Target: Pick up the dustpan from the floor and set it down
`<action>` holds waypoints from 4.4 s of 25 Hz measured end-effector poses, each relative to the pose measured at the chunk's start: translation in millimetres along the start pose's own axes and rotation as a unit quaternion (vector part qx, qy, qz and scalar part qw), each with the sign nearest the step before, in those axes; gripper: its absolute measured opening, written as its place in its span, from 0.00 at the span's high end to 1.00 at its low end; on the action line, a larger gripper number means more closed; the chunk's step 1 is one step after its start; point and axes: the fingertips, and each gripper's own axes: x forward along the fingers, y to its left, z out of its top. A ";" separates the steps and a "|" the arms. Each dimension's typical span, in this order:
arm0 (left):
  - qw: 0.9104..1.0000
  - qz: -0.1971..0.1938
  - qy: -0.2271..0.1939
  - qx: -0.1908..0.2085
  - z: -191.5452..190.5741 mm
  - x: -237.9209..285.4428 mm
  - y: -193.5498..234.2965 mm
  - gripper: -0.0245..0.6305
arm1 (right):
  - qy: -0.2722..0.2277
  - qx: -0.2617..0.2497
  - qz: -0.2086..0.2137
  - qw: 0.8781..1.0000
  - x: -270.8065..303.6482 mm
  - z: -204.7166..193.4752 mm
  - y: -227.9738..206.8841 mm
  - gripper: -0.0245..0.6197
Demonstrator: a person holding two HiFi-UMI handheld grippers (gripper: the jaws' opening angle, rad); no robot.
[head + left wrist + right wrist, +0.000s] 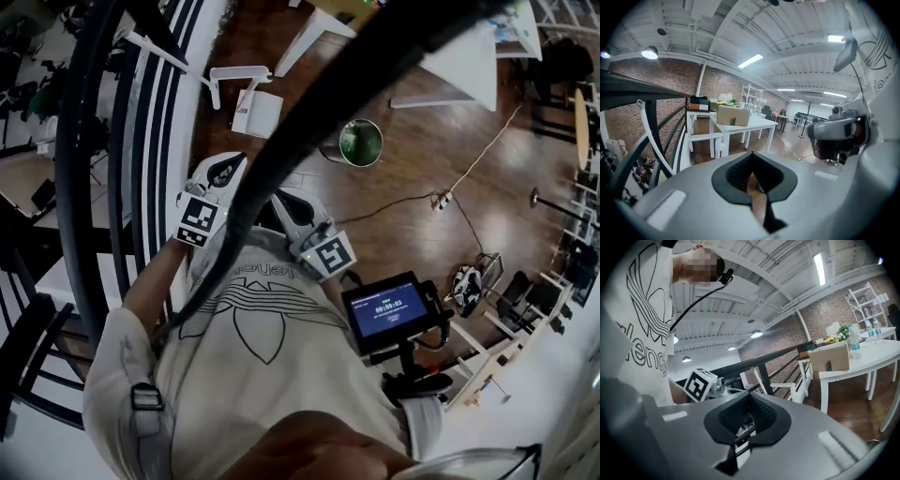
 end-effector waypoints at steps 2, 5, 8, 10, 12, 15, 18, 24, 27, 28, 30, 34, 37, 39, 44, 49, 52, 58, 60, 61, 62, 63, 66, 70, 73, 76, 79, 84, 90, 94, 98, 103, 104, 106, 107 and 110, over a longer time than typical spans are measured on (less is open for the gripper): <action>1.000 -0.004 0.012 0.007 -9.4 12.8 8.2 0.93 | -0.001 0.006 -0.009 1.000 -1.2 -4.4 -3.1 0.96; 0.999 0.012 0.022 0.024 -25.9 29.5 20.3 0.93 | -0.008 0.026 -0.021 0.999 -7.4 -11.5 -9.2 0.96; 0.997 0.066 0.020 0.039 -38.0 50.3 59.5 0.38 | -0.014 0.040 -0.020 0.999 -9.0 -11.9 -6.7 0.96; 0.995 0.084 0.036 0.038 -42.2 72.7 92.2 0.32 | -0.008 0.060 -0.019 0.998 -2.9 -4.7 1.3 0.96; 0.993 0.089 0.061 0.042 -49.0 97.1 114.0 0.32 | 0.005 0.079 -0.024 0.997 -5.5 -6.1 11.0 0.96; 0.994 0.088 0.062 0.036 -53.8 118.6 124.8 0.32 | 0.040 0.104 -0.044 0.993 -29.0 -25.6 25.2 0.95; 0.992 0.110 0.026 0.050 -44.9 124.7 136.7 0.32 | 0.048 0.138 -0.067 0.987 -46.1 -35.8 22.5 0.96; 0.990 0.121 0.010 0.075 -13.7 114.0 139.4 0.86 | 0.051 0.173 -0.098 0.979 -56.6 -40.1 10.4 0.95; 0.992 0.113 0.039 0.035 -10.7 110.4 134.4 0.86 | 0.035 0.171 -0.094 0.980 -48.7 -34.2 9.5 0.96; 0.993 0.110 0.039 0.032 -8.1 108.0 131.8 0.86 | 0.029 0.166 -0.090 0.982 -45.9 -31.7 9.0 0.96; 0.993 0.112 0.031 0.033 5.7 97.8 128.5 0.86 | 0.016 0.152 -0.080 0.985 -39.6 -26.0 7.4 0.96; 0.991 0.129 0.010 0.032 58.2 69.0 128.8 0.86 | -0.021 0.116 -0.055 0.992 -22.3 -13.2 -1.6 0.96; 0.991 0.134 0.003 0.030 92.1 43.4 120.8 0.86 | -0.040 0.095 -0.036 0.994 -12.2 0.8 -2.6 0.96; 0.990 0.134 -0.008 0.039 109.6 31.0 115.0 0.86 | -0.052 0.081 -0.026 0.995 -5.7 11.9 -3.4 0.96; 0.988 0.144 -0.031 0.046 129.3 23.6 116.9 0.86 | -0.068 0.034 0.003 0.997 12.7 20.9 -5.3 0.96; 0.988 0.148 -0.032 0.044 119.1 30.0 120.8 0.86 | -0.060 0.026 0.012 0.998 16.3 15.3 -3.3 0.96; 0.987 0.153 -0.021 0.035 94.2 39.9 128.0 0.86 | -0.041 0.030 0.015 0.999 14.7 7.0 -1.5 0.96; 0.990 0.137 0.000 0.037 61.3 63.5 139.6 0.86 | -0.024 0.060 -0.010 0.998 11.6 1.0 -7.4 0.96; 0.991 0.128 0.013 0.036 44.6 73.2 134.2 0.86 | -0.008 0.073 -0.017 0.997 1.5 -5.7 -9.5 0.96; 0.991 0.125 0.021 0.036 36.2 78.3 132.7 0.86 | -0.004 0.077 -0.019 0.997 -1.8 -7.5 -10.8 0.96; 0.991 0.122 0.027 0.036 28.4 83.4 132.9 0.86 | -0.005 0.077 -0.021 0.997 -3.7 -8.6 -12.8 0.96; 0.991 0.121 0.034 0.037 21.0 88.0 134.5 0.86 | -0.009 0.075 -0.022 0.997 -4.7 -9.5 -14.8 0.96; 0.991 0.118 0.056 0.038 -3.2 99.2 139.5 0.86 | -0.006 0.082 -0.030 0.996 -6.9 -13.9 -15.6 0.96; 0.989 0.103 0.098 0.044 -41.2 110.2 134.6 0.86 | 0.001 0.096 -0.038 0.995 -12.4 -17.4 -10.6 0.96; 0.988 0.097 0.106 0.059 -54.1 115.8 135.3 0.86 | 0.002 0.095 -0.041 0.995 -14.7 -18.7 -11.4 0.96; 0.985 0.112 0.107 0.072 -49.9 123.3 140.1 0.86 | 0.009 0.091 -0.048 0.995 -19.2 -25.9 -17.4 0.96; 0.978 0.165 0.090 0.095 -37.7 117.7 148.4 0.75 | 0.003 0.080 -0.047 0.996 -16.5 -24.3 -20.9 0.96; 0.962 0.250 0.073 0.078 -45.5 66.0 160.0 0.69 | -0.041 0.048 -0.049 0.997 -2.1 7.7 -28.7 0.96; 0.994 0.098 -0.006 -0.054 -7.5 -2.8 65.9 0.93 | -0.039 0.001 -0.024 0.999 13.2 19.1 -29.0 0.96; 0.996 0.028 -0.053 -0.067 35.9 -13.5 15.8 0.93 | -0.035 -0.014 -0.024 0.999 21.6 14.2 -31.5 0.96; 0.996 0.017 -0.083 -0.034 60.6 -19.9 -11.1 0.93 | -0.051 -0.032 -0.007 0.998 33.4 30.3 -14.9 0.96; 0.992 0.031 -0.118 -0.013 83.3 -28.3 0.4 0.93 | -0.064 -0.055 0.000 0.996 46.4 43.9 -17.8 0.96; 0.992 0.031 -0.120 -0.016 80.8 -24.0 6.1 0.93 | -0.062 -0.058 -0.003 0.996 49.9 39.8 -23.9 0.96; 0.993 0.026 -0.117 -0.016 68.1 -10.0 14.4 0.93 | -0.056 -0.066 -0.007 0.996 57.8 26.5 -38.5 0.96; 0.993 0.023 -0.116 -0.014 61.5 -2.8 15.8 0.93 | -0.054 -0.069 -0.008 0.996 60.5 21.3 -45.0 0.96; 0.992 0.023 -0.122 -0.007 58.1 11.8 10.4 0.93 | -0.058 -0.080 -0.007 0.995 56.1 19.0 -58.1 0.96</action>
